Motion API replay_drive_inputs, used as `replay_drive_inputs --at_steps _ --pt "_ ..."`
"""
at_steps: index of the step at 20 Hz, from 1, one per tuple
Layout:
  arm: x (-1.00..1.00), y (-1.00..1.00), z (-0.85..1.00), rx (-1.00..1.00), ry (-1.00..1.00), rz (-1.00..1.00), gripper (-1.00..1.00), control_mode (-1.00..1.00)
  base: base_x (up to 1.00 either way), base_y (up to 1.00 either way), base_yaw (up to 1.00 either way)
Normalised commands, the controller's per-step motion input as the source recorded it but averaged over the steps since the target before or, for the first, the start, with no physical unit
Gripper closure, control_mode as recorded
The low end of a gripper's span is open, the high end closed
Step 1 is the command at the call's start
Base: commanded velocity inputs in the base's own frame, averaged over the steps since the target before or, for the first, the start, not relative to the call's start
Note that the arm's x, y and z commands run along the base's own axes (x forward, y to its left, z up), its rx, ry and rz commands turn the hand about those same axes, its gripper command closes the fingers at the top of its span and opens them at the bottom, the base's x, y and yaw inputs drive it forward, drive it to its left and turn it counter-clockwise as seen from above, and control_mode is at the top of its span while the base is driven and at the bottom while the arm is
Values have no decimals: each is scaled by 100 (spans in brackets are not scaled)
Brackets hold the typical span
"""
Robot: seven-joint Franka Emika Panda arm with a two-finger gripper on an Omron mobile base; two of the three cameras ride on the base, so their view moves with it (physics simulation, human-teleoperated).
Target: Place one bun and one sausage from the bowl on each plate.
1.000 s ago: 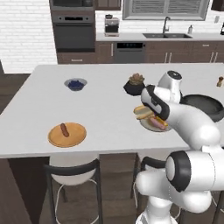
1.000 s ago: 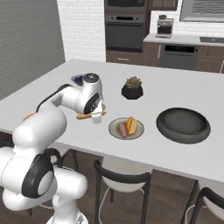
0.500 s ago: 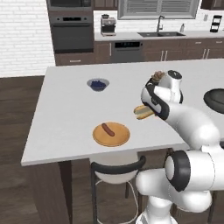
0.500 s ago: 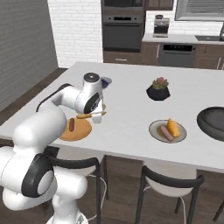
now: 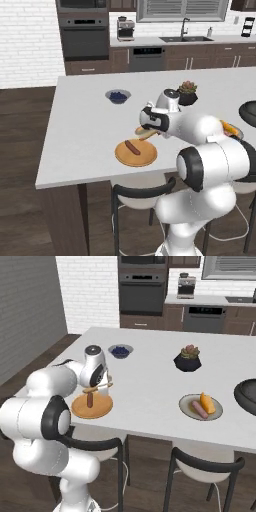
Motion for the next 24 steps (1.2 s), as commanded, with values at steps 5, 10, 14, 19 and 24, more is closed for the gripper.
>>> replay_drive_inputs --at_steps 5,10,14,19,24 --pt "46 -4 -63 -18 0 61 100 -100 0 0 0" --pt "12 5 -63 -22 1 62 100 -100 0 0 0" --pt "12 5 -40 -22 8 42 100 -100 0 0 0" --pt "15 30 -32 -24 9 27 100 -100 0 0 0" --pt "23 34 -27 -14 2 15 100 -100 0 0 0"
